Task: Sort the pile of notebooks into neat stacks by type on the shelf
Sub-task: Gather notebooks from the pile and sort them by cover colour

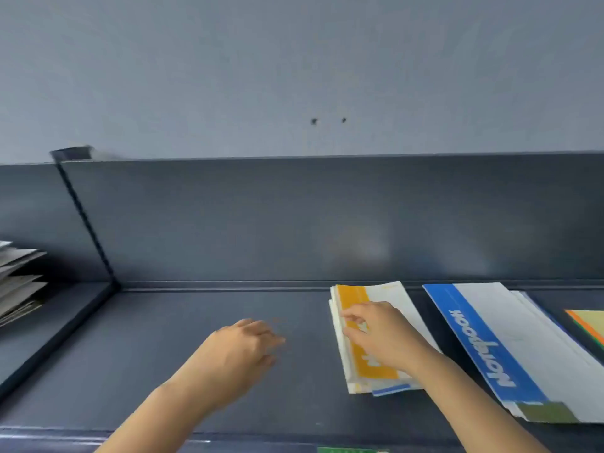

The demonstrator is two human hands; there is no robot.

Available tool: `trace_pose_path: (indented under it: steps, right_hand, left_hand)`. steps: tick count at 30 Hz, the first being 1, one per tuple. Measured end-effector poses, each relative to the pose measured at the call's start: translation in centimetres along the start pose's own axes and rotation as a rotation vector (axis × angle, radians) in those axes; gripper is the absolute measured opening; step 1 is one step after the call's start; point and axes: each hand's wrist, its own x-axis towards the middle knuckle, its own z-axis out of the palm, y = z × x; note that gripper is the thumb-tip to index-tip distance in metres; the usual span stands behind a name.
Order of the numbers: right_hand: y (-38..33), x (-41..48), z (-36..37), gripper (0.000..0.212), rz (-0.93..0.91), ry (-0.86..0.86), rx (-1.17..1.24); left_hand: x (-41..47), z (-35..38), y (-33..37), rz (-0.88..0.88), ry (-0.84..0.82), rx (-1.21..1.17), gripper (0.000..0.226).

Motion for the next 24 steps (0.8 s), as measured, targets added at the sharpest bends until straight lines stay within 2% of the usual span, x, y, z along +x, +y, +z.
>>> trace_pose_path:
  steps: [5,11,17,21,24]
  right_hand:
    - [-14.5,3.1,7.9,0.034,-0.231,-0.135,0.032]
    - [-27.2,4.9,15.6,0.032,-0.377,-0.261,0.117]
    - [-35.2,8.0,19.8,0.036,-0.479,-0.278,0.133]
    - [-39.3,11.3,21.6,0.048,-0.543,-0.27,0.114]
    - [-42.5,14.5,22.3,0.058,-0.623,-0.203,0.082]
  left_hand:
    - [-14.1,-2.1,-11.0,-0.169,0.03,0.059,0.025]
    - [-27.3,-4.4,-19.0,-0.506,0.023,-0.003,0.027]
    - [-32.8,-4.5,-23.3,-0.685,0.014,-0.061,0.041]
    - [-34.2,-4.1,-27.2,-0.774,0.001,-0.065,0.042]
    - [-34.4,-4.6,-30.6,-0.811,-0.042,-0.02,0.043]
